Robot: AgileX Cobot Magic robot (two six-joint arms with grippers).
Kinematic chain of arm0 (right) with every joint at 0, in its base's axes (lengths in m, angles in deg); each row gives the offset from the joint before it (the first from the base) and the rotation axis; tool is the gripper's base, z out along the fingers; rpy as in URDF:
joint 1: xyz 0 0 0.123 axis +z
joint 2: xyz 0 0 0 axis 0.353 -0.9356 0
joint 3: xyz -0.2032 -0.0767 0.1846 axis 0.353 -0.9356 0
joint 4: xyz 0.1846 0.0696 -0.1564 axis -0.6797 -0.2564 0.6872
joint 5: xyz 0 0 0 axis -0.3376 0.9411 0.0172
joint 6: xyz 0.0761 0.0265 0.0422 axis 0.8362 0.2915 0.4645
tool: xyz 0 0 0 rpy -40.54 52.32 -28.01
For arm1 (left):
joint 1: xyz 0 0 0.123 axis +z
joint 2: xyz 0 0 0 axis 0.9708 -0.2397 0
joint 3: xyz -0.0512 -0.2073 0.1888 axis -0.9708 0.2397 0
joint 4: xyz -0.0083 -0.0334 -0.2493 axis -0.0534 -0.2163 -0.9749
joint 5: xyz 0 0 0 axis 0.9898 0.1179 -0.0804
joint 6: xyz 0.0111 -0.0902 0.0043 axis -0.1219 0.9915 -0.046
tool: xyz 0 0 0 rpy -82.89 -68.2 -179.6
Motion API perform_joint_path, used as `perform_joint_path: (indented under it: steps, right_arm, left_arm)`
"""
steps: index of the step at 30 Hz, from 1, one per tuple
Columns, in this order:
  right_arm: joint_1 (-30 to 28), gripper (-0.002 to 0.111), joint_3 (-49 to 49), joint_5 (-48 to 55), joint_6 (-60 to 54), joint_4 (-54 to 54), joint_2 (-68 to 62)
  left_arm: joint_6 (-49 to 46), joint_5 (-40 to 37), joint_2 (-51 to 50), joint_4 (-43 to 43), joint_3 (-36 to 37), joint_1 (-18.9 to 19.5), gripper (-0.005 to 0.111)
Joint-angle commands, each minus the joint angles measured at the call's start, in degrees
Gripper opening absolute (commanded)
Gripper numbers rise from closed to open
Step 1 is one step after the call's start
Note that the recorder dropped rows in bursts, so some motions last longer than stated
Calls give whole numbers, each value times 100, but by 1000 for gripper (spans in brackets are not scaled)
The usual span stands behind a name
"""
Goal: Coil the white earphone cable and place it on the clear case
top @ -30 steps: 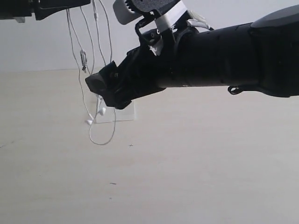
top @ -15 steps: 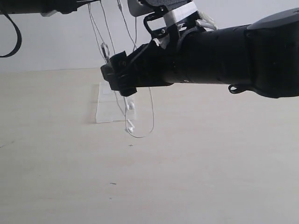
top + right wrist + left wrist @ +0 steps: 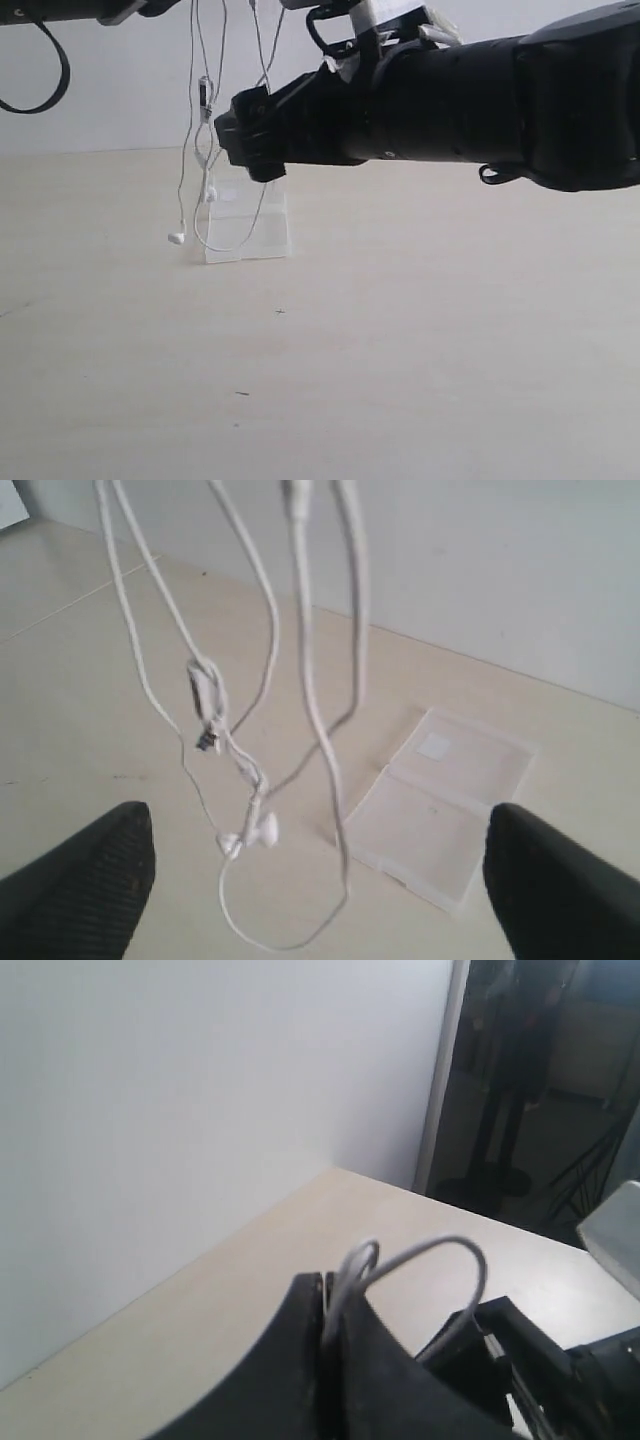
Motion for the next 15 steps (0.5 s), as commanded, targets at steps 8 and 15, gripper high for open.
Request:
perform_joint_path:
  steps: [8,15]
  right_arm:
    - [-18,84,171,195,13,3,-400]
    - [-18,83,435,109,34,3,-448]
  left_arm:
    - [84,-246,14,-55,-22,-99,0]
    - [272,-100,14,-96,-22,-99,0]
